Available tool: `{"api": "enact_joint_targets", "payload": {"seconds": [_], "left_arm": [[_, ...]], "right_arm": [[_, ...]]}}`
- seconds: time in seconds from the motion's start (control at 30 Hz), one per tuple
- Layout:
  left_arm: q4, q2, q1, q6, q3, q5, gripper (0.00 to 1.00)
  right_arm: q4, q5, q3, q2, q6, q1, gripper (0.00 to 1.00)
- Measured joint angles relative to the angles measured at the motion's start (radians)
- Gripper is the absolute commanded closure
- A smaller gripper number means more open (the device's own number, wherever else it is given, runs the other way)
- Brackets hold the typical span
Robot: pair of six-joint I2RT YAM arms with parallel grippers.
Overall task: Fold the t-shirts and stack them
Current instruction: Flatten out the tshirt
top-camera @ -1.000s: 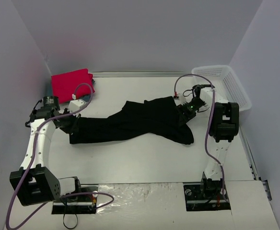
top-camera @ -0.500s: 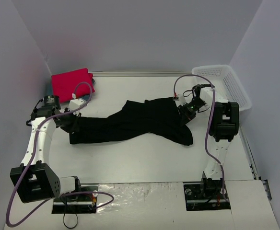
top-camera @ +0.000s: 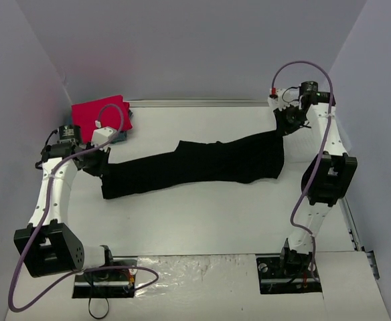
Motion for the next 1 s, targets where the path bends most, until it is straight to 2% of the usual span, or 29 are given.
{"api": "enact_joint_targets", "payload": {"seconds": [0.2,0.47,0.6,0.77,1.0], "left_arm": [[0.043,-0.001,-0.002,-0.060,0.111,-0.022,0.98],[0.094,-0.011,-0.006,-0.174,0.364,-0.055,0.98],[0.117,-0.061,-0.006,-0.213,0.441,-0.055,0.98],[0.120,-0.167,-0.006,-0.240,0.450,-0.051,0.98],[0.114,-0.288,-0.006,-0.259,0.449,-0.069,0.98]], "right_arm": [[-0.006,0.013,0.151,-0.039,0.043,-0.007,1.00],[0.024,0.014,0.298,-0.158,0.115,-0.021,1.00],[0.052,0.013,0.310,-0.309,0.134,-0.022,1.00],[0.083,0.015,0.286,-0.501,0.137,-0.027,1.00],[0.094,0.031,0.176,-0.644,0.137,-0.033,1.00]]}}
